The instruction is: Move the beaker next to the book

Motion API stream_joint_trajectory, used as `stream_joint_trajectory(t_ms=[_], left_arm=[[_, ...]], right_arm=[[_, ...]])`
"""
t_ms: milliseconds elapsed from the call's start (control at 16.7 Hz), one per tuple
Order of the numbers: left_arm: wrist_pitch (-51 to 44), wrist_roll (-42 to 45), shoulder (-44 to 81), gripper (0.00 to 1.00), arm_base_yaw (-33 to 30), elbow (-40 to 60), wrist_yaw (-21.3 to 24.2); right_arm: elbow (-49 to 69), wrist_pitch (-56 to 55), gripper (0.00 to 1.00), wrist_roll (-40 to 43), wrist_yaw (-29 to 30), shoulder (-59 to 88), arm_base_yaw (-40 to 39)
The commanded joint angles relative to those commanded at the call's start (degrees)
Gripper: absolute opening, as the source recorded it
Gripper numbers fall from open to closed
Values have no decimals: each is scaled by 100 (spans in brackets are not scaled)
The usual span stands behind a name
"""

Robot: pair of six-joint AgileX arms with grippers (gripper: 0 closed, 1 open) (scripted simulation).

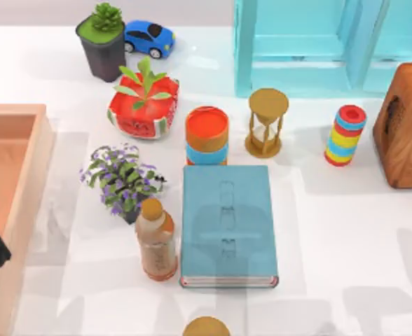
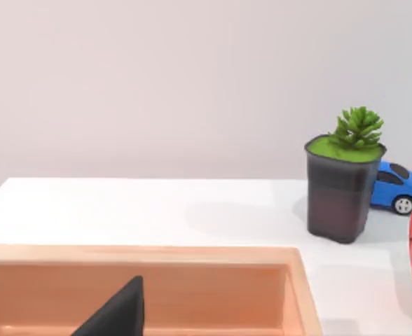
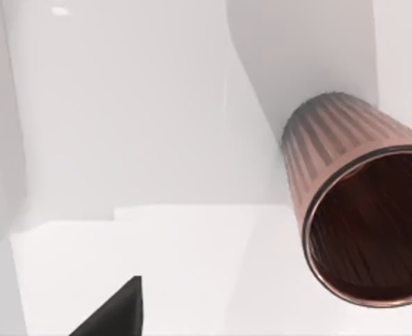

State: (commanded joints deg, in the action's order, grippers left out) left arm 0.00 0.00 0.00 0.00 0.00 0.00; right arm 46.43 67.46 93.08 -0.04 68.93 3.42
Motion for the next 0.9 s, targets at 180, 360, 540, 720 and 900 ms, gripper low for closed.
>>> stream_joint_trajectory(t_ms=[180, 360, 540, 720, 900], left_arm=[[0, 0, 0, 100, 0, 0, 0], [0, 0, 0, 100, 0, 0, 0], [0, 0, 0, 100, 0, 0, 0], [0, 0, 0, 100, 0, 0, 0], [0, 0, 0, 100, 0, 0, 0]], right_arm=[[-694, -954, 100, -14, -1, 192, -11], [-1154, -1478, 100, -12, -2, 319, -15], [-1204, -1535, 100, -10, -2, 336, -14], [-1204, -1535, 92, -10, -2, 336, -14], [-1204, -1535, 70, -10, -2, 336, -14]])
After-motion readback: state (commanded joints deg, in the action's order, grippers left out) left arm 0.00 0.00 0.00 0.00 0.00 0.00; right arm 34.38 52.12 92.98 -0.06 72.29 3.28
